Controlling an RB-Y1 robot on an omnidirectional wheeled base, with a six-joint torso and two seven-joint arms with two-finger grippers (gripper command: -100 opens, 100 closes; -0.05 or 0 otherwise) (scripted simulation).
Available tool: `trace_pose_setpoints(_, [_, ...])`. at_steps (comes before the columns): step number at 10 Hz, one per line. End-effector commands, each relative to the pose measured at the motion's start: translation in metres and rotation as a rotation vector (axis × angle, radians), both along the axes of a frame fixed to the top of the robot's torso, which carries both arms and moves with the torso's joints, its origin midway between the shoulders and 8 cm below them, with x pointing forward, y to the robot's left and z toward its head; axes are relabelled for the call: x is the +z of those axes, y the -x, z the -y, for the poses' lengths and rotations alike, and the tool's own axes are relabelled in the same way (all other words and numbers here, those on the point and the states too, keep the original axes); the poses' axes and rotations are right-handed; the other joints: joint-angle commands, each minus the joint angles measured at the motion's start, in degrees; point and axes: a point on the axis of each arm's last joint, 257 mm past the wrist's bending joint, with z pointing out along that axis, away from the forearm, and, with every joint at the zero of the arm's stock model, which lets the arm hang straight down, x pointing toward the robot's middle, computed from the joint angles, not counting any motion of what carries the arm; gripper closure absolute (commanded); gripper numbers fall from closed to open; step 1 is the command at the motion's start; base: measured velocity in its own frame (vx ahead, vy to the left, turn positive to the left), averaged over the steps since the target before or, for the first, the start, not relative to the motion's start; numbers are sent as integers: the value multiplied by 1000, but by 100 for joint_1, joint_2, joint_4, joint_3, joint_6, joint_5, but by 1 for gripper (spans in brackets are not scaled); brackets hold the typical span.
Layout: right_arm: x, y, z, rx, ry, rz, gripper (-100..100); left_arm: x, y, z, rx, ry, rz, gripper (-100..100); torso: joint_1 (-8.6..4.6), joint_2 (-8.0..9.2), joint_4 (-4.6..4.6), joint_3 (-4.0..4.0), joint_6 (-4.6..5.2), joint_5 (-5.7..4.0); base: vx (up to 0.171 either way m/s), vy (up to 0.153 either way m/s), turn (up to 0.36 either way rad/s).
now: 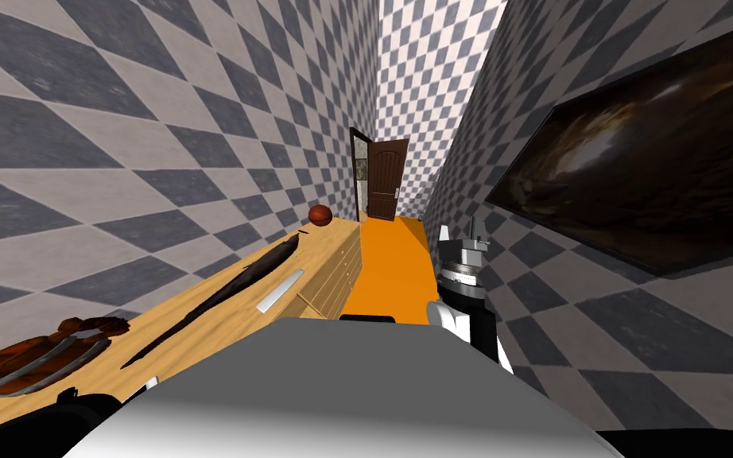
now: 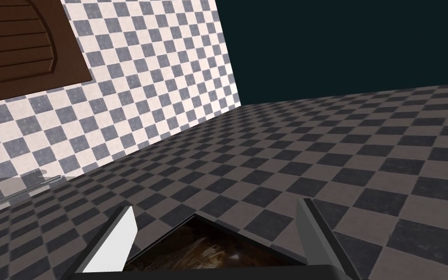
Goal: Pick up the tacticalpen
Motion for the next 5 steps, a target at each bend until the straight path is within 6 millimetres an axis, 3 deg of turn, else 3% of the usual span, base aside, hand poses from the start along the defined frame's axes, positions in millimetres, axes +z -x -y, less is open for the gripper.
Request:
trace_pose_setpoints(1, [0, 0, 0, 0, 0, 0, 0, 4, 10, 4, -24, -2, -7, 100, 0, 0, 0, 0, 0, 0, 147, 13, 149])
trace_pose_setpoints(2, [0, 0, 0, 0, 0, 0, 0, 9, 18, 5, -36, -8, -14, 100, 1, -11, -2, -6, 2, -1, 158, 21, 134])
trace_pose_setpoints(3, [0, 0, 0, 0, 0, 0, 0, 12, 11, 2, -39, -15, -1, 100, 5, -18, -4, -11, 6, -1, 94, 9, 56])
trace_pose_setpoints(4, [0, 0, 0, 0, 0, 0, 0, 10, 14, 3, -34, -11, -7, 100, 5, -8, -1, -6, 15, 0, 29, 2, 1])
trace_pose_setpoints(5, [0, 0, 0, 0, 0, 0, 0, 11, 13, 3, -36, -12, -6, 0, 4, 10, 2, 5, 14, 2, 8, 0, -5])
